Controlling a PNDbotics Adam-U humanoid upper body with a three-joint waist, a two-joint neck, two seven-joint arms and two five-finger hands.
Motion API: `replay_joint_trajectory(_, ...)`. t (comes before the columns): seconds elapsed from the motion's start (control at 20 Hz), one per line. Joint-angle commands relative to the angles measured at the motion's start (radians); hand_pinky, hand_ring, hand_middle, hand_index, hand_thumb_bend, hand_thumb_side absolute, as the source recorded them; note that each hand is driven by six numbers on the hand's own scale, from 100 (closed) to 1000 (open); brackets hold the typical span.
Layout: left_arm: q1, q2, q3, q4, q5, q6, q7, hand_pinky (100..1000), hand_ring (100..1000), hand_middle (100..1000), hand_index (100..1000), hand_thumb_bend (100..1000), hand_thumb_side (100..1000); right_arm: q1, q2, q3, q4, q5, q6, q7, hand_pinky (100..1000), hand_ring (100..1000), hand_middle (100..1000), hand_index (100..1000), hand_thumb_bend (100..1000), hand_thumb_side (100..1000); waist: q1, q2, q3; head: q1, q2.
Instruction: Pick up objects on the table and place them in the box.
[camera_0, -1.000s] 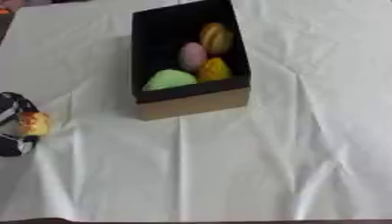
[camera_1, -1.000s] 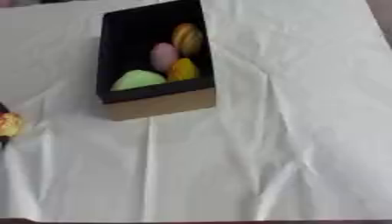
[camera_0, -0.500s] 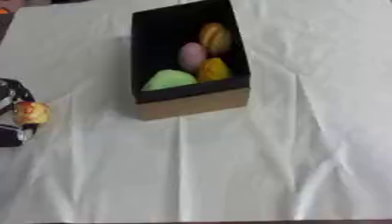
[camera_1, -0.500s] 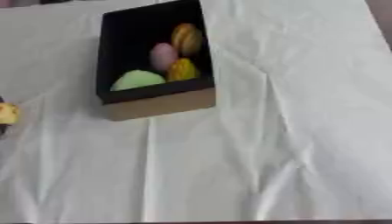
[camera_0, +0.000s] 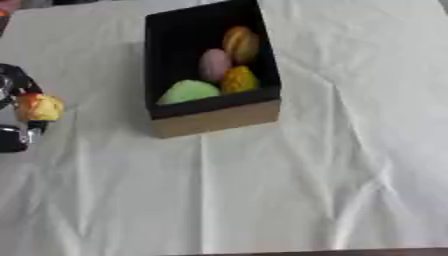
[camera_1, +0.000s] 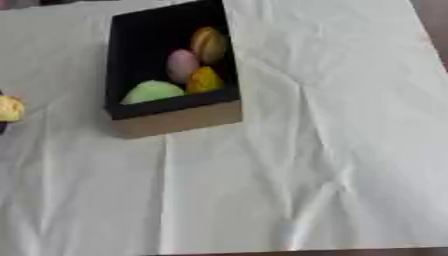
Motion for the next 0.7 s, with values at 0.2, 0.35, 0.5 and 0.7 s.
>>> replay_joint_trajectory(0.2, -0.131, -0.082, -0.054, -0.028, 0.069, -0.075, 0.087, 582, 632, 617, 658, 133, 148, -0.049, 0.000, 0.016, -0.011, -0.015, -0.008, 0.035, 844, 833, 744, 858, 100, 611, -0.013, -0.061, -0.027, 0.002, 0.017)
replay_joint_trajectory(0.35, -0.205, -0.156, -0.080, -0.028, 0.099, -0.120, 0.133, 570, 607, 603, 653, 120, 183, -0.073, 0.013, 0.026, -0.011, -0.022, -0.013, 0.051, 844, 832, 744, 858, 100, 611, -0.015, -0.069, -0.054, 0.021, 0.023)
replay_joint_trajectory(0.5, -0.274, -0.225, -0.108, -0.028, 0.134, -0.139, 0.157, 571, 606, 603, 653, 122, 189, -0.089, 0.019, 0.034, -0.011, -0.025, -0.016, 0.062, 844, 832, 744, 858, 100, 616, -0.008, -0.068, -0.072, 0.034, 0.019)
replay_joint_trajectory(0.7, -0.362, -0.312, -0.153, 0.028, 0.109, -0.110, 0.116, 577, 612, 609, 657, 147, 203, -0.096, 0.021, 0.037, -0.011, -0.026, -0.016, 0.067, 844, 832, 743, 857, 100, 622, 0.001, -0.063, -0.082, 0.037, 0.012)
